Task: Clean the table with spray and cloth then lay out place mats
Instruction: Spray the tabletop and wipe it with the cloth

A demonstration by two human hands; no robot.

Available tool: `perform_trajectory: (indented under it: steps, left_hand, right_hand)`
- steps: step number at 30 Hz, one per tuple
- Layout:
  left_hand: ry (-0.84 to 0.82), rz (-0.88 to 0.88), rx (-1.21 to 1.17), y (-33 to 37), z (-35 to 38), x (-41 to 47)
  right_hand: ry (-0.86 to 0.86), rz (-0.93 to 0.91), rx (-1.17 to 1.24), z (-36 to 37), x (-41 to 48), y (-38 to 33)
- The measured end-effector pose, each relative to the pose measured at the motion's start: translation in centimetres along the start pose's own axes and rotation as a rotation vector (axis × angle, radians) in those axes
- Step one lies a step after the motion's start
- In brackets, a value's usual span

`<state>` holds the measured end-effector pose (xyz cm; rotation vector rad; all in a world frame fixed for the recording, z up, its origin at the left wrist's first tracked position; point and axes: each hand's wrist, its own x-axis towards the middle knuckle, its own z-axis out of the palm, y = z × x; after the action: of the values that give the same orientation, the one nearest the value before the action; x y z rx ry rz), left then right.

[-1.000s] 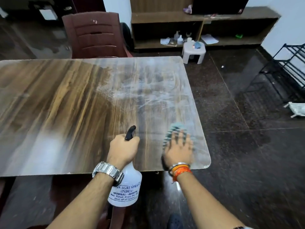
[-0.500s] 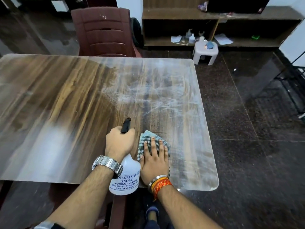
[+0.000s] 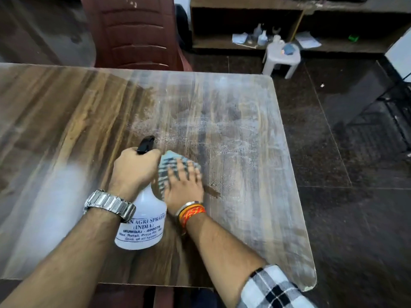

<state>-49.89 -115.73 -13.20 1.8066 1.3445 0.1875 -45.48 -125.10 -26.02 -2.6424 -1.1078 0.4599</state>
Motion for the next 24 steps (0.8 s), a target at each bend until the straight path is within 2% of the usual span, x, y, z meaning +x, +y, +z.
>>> perform_trajectory:
  steps: [4,7,9,12,14,18,20,22,24]
  left_hand:
    - [-0.072,-0.02,0.024,-0.1,1.0,-1.4]
    - [-0.105,-0.069,-0.015,-0.6,2.1,-3.0]
    - [-0.111,-0.068,-0.006,-1.0,2.6,-4.1]
    - [-0.103,-0.04,0.006,-2.1,3.2,-6.2]
    - [-0.101,-0.036,0.012,-2.8,3.3,-7.4]
    - [-0.088,-0.045,-0.014,-3.8,3.0,-9.6]
    - [-0.064,-0.035,0.002,-3.9,3.2,-11.0]
    - [-0.051,-0.024,0.025,-3.9,3.3,-12.2]
    - [-0.041,-0.021,0.028,-3.8,3.3,-13.1]
  right_hand:
    - [0.148,0.371,-0.012,-2.5,-2.3,9.7]
    - [0.192,0.544,-0.046,-3.9,-6.7,16.5]
    - [0.211,0.624,-0.075,-4.0,-9.7,18.6]
    - [0.261,0.74,-0.054,-2.9,-12.0,17.8]
    - [0.237,0.675,-0.055,-2.0,-12.4,15.0]
    - [0.165,0.159,-0.116,1.2,-15.3,7.5]
    - [0.091,-0.011,-0.089,2.2,-17.3,5.4]
    - [0.073,-0.011,-0.054,1.9,-18.3,6.6]
    - [0.126,0.138,-0.041,1.2,-18.9,10.0]
